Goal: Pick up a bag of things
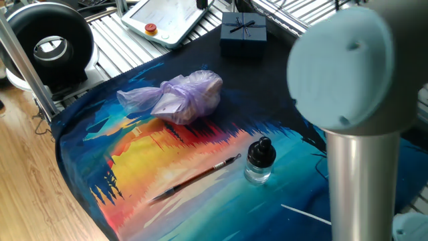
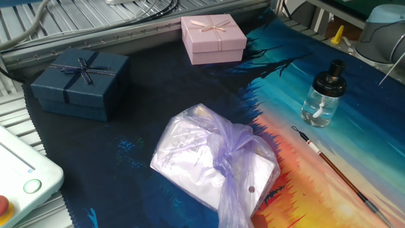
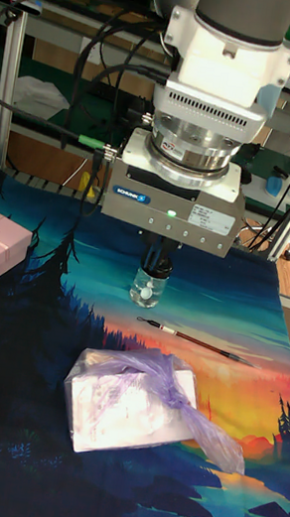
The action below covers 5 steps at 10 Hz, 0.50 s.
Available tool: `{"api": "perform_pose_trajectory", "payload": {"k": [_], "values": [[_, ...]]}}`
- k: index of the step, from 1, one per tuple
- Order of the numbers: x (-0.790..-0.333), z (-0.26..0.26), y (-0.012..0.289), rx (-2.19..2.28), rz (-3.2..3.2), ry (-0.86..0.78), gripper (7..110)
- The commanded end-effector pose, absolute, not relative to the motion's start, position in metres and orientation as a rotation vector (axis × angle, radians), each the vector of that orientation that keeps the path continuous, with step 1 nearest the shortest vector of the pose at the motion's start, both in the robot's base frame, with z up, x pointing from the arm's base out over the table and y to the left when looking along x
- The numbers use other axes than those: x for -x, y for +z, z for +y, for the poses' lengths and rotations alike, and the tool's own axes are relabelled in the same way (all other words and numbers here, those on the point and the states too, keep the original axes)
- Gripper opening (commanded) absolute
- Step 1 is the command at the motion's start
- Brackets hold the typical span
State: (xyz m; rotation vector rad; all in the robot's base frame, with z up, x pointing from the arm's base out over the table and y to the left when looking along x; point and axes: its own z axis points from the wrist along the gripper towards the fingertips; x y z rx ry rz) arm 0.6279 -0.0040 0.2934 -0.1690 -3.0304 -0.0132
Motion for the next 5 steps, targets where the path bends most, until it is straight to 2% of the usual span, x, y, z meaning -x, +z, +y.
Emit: {"api": "perform_pose_trajectory", "payload": {"k": [1, 5], "values": [[-0.633, -0.014, 0.294, 0.179, -3.041, -0.005, 7], [-0.611, -0.019, 0.295, 0.163, -3.045, -0.01, 7]]}}
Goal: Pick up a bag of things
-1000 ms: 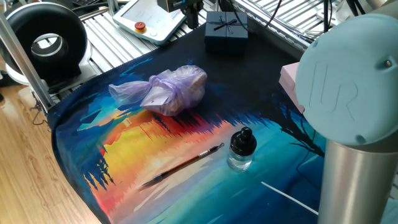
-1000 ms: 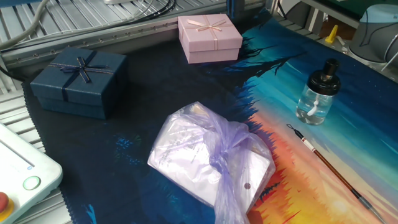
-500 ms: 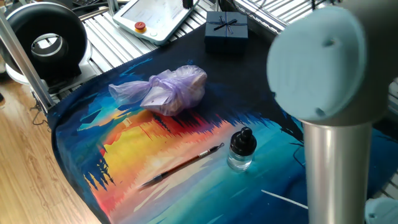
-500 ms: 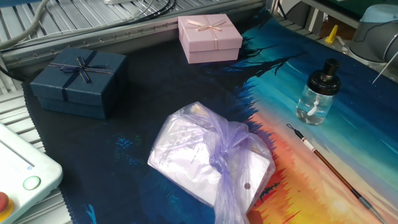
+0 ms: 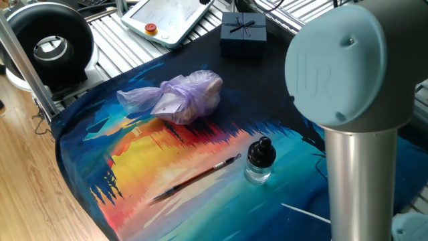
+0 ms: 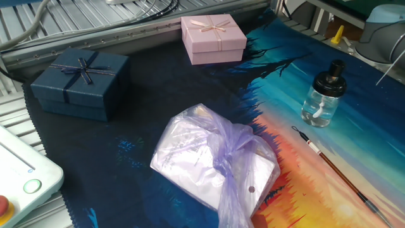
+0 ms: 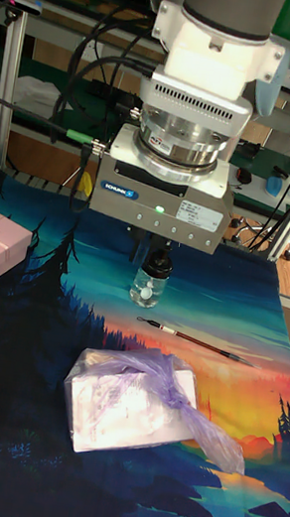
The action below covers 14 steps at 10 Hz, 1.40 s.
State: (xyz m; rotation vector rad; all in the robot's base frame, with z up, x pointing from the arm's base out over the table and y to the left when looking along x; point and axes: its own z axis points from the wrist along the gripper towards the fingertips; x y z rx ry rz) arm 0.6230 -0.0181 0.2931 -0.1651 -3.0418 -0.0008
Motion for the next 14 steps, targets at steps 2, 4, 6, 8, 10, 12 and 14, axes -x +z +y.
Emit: {"api": "perform_pose_trajectory", "payload": {"k": [2, 4, 6, 8, 10, 12, 14], "values": [[-0.585, -0.013, 0.292, 0.132, -3.047, -0.031, 7], [-0.555, -0.004, 0.278, 0.061, -3.041, -0.033, 7], [-0.536, 0.013, 0.265, 0.07, -3.032, -0.002, 7], [-0.532, 0.028, 0.25, -0.034, -3.009, -0.031, 7], [-0.546, 0.035, 0.229, -0.133, -3.025, 0.012, 7], [-0.56, 0.038, 0.229, -0.15, -3.025, 0.083, 7], [-0.577, 0.044, 0.234, -0.091, -3.043, 0.09, 7]]}}
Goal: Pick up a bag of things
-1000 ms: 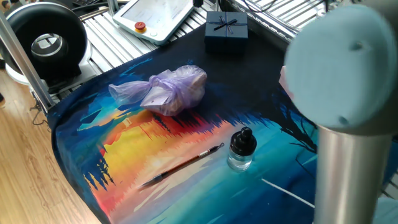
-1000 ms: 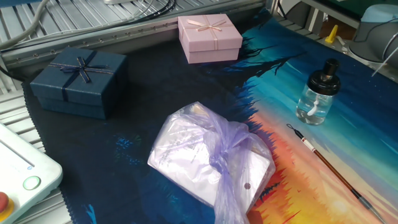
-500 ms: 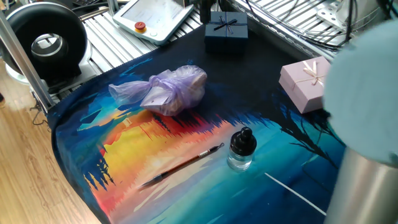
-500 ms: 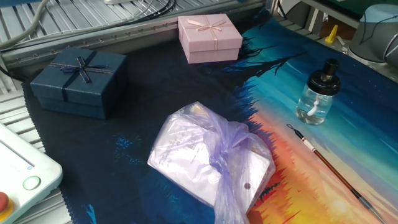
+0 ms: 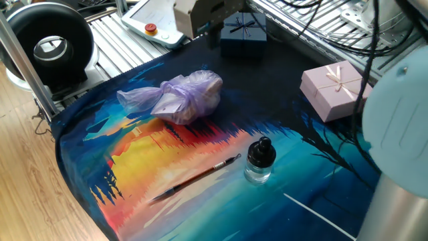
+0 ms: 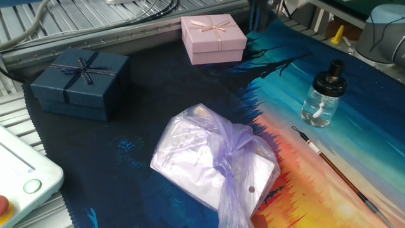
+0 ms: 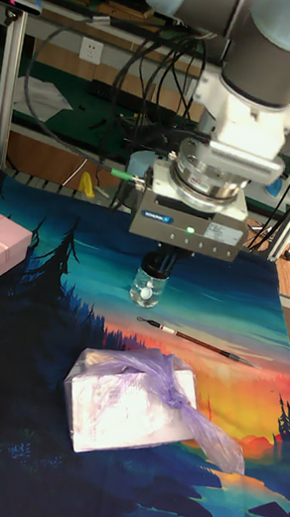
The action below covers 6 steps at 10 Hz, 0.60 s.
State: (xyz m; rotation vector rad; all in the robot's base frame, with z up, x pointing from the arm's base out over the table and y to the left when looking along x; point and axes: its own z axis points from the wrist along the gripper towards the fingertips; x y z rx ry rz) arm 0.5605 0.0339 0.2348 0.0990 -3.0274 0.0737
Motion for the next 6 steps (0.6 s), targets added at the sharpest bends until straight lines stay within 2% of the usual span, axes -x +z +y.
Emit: {"api": "perform_pose_trajectory", "payload": {"k": [1, 4, 6], "values": [[-0.586, 0.043, 0.238, -0.091, -3.044, 0.055, 7], [-0.612, 0.033, 0.248, -0.061, -3.077, 0.032, 7], [-0.622, 0.039, 0.259, -0.049, -3.07, -0.053, 7]]}}
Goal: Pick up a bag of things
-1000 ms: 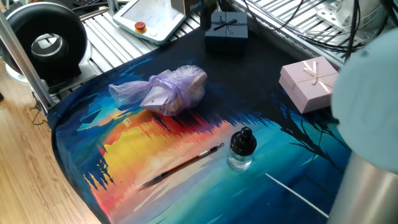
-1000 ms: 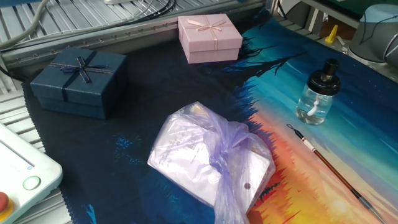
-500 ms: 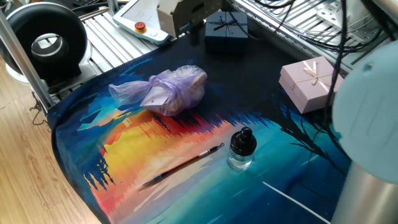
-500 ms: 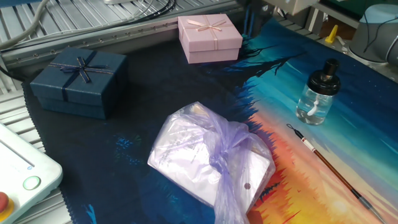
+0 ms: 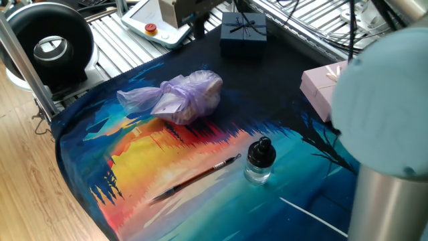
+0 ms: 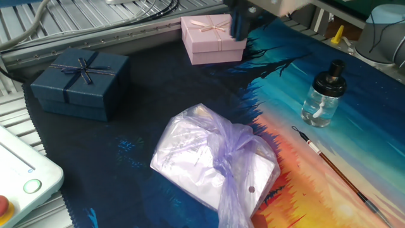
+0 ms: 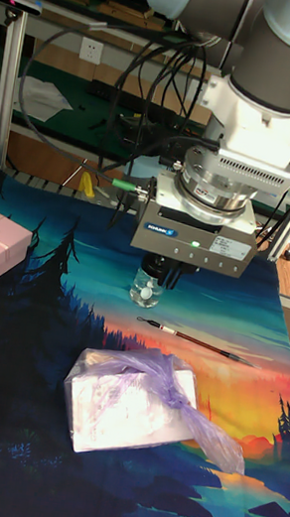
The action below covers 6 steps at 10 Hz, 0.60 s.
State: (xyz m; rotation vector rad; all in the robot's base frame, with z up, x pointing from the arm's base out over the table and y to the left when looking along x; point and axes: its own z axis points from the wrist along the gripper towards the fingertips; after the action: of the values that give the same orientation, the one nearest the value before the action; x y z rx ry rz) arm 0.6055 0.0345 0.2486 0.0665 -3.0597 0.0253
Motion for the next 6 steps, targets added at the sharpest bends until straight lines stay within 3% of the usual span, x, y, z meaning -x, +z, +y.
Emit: {"api": "perform_pose_trajectory", "payload": {"k": [1, 6], "values": [[-0.621, 0.032, 0.259, 0.014, -3.066, -0.008, 7], [-0.614, 0.041, 0.26, -0.04, -3.036, -0.062, 7]]}}
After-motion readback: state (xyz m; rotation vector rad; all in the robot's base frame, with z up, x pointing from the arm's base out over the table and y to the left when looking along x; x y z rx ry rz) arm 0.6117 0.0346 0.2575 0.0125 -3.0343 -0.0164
